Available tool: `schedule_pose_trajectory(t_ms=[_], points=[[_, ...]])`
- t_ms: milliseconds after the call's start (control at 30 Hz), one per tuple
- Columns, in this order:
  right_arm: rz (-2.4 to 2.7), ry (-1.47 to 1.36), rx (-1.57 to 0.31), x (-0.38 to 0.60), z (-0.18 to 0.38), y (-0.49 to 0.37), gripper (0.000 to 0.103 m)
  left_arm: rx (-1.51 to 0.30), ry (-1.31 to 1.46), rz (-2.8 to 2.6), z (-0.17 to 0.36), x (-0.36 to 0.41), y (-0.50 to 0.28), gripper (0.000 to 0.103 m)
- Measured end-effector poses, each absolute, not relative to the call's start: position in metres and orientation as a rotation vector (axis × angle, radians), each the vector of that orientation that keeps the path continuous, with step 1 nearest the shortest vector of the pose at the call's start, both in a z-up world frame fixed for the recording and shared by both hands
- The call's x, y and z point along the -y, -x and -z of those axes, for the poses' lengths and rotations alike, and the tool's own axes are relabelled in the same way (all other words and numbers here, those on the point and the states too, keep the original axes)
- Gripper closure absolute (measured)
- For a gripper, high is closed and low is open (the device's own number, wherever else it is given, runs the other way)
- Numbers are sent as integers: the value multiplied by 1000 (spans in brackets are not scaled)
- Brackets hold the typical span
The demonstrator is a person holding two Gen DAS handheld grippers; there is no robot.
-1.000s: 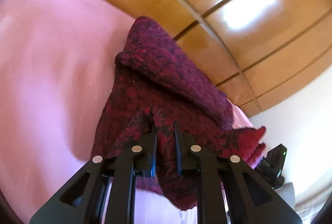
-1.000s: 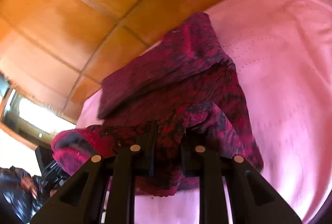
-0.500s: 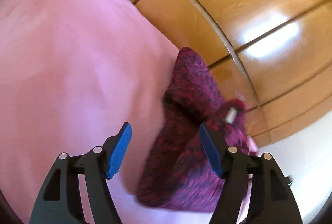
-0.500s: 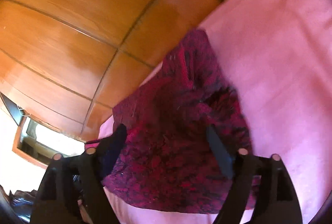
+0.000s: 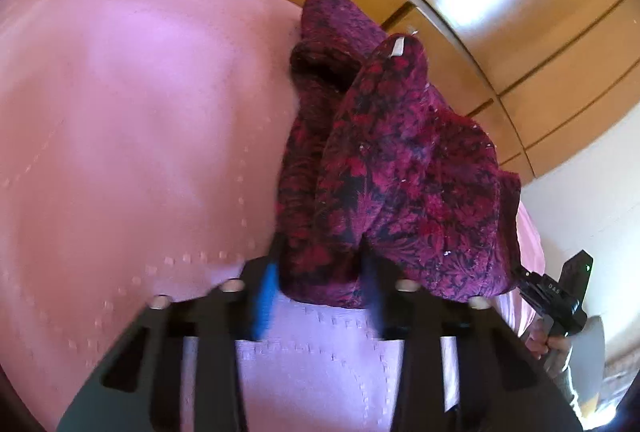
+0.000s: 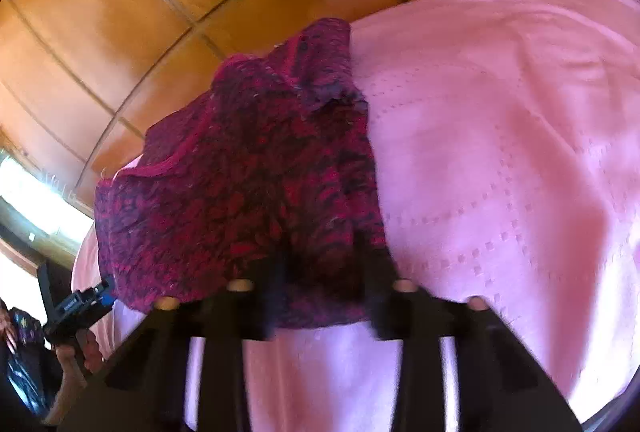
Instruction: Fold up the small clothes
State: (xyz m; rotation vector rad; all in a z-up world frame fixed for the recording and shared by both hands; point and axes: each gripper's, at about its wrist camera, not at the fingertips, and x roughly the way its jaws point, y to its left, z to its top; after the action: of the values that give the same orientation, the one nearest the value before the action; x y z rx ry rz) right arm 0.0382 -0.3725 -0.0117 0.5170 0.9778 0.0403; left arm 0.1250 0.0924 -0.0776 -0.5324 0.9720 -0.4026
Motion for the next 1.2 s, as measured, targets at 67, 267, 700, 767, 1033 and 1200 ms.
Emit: schedule_pose_trajectory(t_ms=[67,267,700,767,1033,1200], points=[[-45,-509,-973,372,4,-35,88,-963,548,403,70,-97,-119,80],[-74,-558,-945,374,-11,-10,90,-946,601,442,60,-102,-92,83],[-104,-601,-1071,388,-7,20,89,-1026,570,376,65,-105,-27,76],[-93,-557,-1071,388,-11,5,85,-988,553,365,55,-110,-29,66],[-43,-259,-896,352,-60,-49,62,-862,392,371,10,-92,-75,50],[-87,-102,-892,325,-54,-85,62,-888,288,413,17,-69,-94,50]])
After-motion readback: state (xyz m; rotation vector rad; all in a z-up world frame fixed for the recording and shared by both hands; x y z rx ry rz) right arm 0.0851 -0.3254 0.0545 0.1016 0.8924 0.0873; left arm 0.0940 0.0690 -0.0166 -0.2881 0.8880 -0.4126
